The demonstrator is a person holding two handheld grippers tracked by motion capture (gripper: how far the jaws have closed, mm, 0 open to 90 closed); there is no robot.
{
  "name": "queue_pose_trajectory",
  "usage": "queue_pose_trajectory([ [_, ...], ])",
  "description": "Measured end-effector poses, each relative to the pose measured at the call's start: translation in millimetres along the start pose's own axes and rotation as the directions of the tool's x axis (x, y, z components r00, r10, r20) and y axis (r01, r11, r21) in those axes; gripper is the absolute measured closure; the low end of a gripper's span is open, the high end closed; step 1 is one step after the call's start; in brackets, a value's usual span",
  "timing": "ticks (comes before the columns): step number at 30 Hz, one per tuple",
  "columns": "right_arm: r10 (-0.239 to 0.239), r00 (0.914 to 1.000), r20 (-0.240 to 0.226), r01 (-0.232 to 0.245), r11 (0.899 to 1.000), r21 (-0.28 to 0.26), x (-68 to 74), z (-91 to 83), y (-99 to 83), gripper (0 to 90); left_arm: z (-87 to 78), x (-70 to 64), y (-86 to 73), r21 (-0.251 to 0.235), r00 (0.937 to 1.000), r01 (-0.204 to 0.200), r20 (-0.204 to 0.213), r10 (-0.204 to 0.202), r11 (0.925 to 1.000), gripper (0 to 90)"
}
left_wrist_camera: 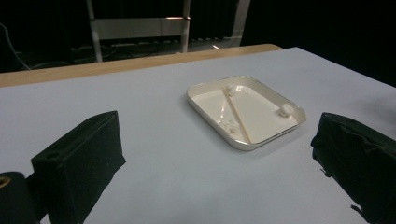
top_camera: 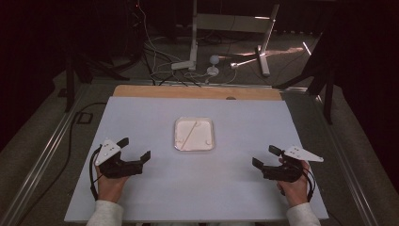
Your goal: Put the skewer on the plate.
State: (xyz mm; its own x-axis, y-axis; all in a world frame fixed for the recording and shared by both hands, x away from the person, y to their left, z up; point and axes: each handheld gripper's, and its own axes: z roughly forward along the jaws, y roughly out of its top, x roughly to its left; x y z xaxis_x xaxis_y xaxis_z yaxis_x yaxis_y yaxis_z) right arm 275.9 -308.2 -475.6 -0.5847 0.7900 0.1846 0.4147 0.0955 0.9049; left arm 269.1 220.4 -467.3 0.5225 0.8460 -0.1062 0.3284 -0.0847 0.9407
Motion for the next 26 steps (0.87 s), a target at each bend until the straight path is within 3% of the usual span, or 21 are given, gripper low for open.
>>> queue_pose_trajectory([
  [13,-0.006,0.9991,0.042,0.006,1.0,-0.01,-2.0,-7.1,-8.1,3.4,-13.1,9.2,-9.5,0.012,0.9984,-0.001,-0.056,0.002,0.9999,2.3],
  [26,-0.022,0.9978,0.063,0.022,1.0,-0.003,-2.7,-7.6,-11.1,3.0,-17.1,12.9,-11.1,-0.004,0.9969,0.007,-0.079,-0.007,1.0,2.3],
])
